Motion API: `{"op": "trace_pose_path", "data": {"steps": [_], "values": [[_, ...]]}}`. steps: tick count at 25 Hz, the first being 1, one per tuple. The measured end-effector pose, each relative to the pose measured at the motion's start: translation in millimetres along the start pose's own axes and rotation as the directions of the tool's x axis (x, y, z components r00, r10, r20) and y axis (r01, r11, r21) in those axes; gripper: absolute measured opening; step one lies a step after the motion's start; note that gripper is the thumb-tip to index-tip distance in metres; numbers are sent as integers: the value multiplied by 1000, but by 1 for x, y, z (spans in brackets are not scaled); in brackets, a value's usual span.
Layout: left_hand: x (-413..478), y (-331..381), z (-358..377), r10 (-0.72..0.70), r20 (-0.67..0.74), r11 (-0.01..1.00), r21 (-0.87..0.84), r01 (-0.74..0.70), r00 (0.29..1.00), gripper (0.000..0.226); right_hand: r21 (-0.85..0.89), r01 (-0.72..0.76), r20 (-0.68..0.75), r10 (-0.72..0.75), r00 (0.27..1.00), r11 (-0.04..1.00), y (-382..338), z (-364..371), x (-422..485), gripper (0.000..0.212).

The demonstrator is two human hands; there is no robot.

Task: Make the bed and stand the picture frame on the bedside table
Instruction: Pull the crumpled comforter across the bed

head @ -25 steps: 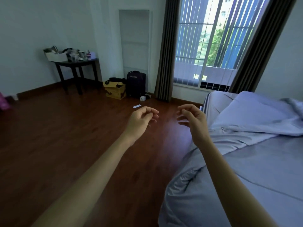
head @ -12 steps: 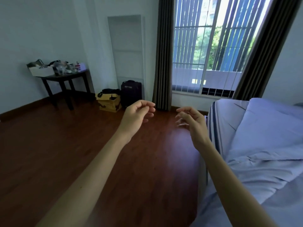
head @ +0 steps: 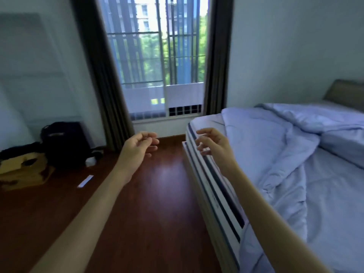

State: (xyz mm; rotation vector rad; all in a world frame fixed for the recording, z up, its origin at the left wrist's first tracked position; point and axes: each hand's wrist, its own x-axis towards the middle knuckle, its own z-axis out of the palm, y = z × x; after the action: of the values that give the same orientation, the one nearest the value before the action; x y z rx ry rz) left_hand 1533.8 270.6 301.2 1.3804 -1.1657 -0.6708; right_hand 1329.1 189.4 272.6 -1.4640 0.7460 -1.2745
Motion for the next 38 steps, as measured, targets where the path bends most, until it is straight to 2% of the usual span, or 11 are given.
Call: {"op": "trace_pose_path", "data": {"steps": [5,11,15,19,22,25,29,34,35,36,38], "values": [[97,-12,73,54,342,998,-43,-42,938,27,-96,-49,-291,19,956,994,19,-60,33,15],[180,-36,197,100,709,995,-53,-89,698,28,-204,-100,-568,-35,822,974,41,-159,92,20],[240,-36,260,126,803,987,-41,-158,582,30,-191,-75,-715,-87,693,979,48,-216,145,20],[302,-34,307,164,826,980,-72,-188,539,29,-181,-23,-801,-134,584,983,50,-254,194,21],[328,-45,350,159,858,981,-80,-179,488,27,-197,-109,-822,-104,560,974,72,-271,199,18],[337,-75,408,94,933,985,-38,-166,347,26,-148,-278,-855,18,518,949,115,-292,178,15],[331,-145,483,-106,990,972,122,-201,88,24,19,-501,-937,190,293,865,181,-317,131,13],[338,-188,548,-220,955,937,149,-316,-201,25,288,-620,-950,301,-86,730,257,-327,103,4],[341,-190,561,-219,945,933,130,-336,-244,25,326,-660,-938,321,-134,677,276,-323,101,17],[344,-195,577,-221,932,926,108,-361,-289,25,359,-715,-922,349,-170,600,297,-315,101,43],[344,-206,604,-217,916,914,68,-400,-339,26,354,-819,-910,368,-191,451,327,-294,105,76]]}}
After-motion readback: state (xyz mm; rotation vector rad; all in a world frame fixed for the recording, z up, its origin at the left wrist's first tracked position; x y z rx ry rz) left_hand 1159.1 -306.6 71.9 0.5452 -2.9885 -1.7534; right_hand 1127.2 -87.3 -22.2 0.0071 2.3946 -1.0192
